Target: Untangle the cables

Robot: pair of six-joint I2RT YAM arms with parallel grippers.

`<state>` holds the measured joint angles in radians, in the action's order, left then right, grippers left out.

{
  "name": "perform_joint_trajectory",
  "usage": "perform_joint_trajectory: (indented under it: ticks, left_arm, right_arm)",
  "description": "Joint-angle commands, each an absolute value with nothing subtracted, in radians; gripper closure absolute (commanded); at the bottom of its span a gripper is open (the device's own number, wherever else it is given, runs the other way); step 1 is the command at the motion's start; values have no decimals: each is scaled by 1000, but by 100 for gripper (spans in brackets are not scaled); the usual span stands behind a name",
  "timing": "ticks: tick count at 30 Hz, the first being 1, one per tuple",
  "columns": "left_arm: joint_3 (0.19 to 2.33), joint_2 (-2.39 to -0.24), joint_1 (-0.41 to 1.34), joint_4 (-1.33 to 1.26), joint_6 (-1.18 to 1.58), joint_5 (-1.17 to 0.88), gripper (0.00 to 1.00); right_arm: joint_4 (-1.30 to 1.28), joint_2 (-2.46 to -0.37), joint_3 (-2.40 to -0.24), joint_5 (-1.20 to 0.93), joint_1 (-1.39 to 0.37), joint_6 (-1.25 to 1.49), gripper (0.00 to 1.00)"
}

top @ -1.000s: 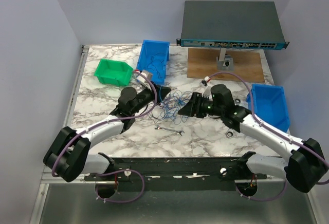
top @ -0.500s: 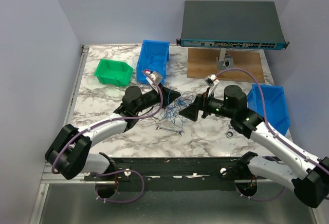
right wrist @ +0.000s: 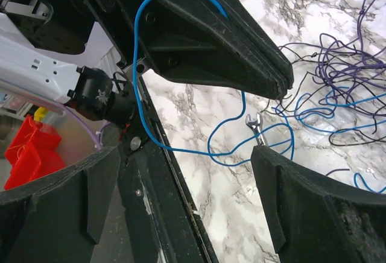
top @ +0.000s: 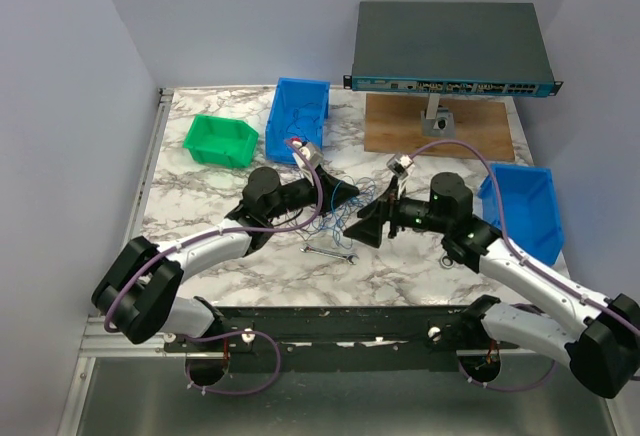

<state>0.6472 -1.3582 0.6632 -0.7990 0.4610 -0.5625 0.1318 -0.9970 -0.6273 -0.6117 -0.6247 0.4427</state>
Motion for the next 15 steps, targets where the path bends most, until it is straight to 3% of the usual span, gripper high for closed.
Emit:
perform_joint_trajectory:
  ticks: [1,12,15]
  left_arm:
    - [676,-1373,669,-843,466,-611,100]
    - [675,-1382,669,-863,481,-627,100]
    - [672,-1382,670,-869,485,-629,100]
  right_arm:
    - [217,-1014,-601,-633,-647,414,0]
    - [381,-1125,-560,-531,-714,428,0]
    - [463,-1156,-545,-497,-733,442,7]
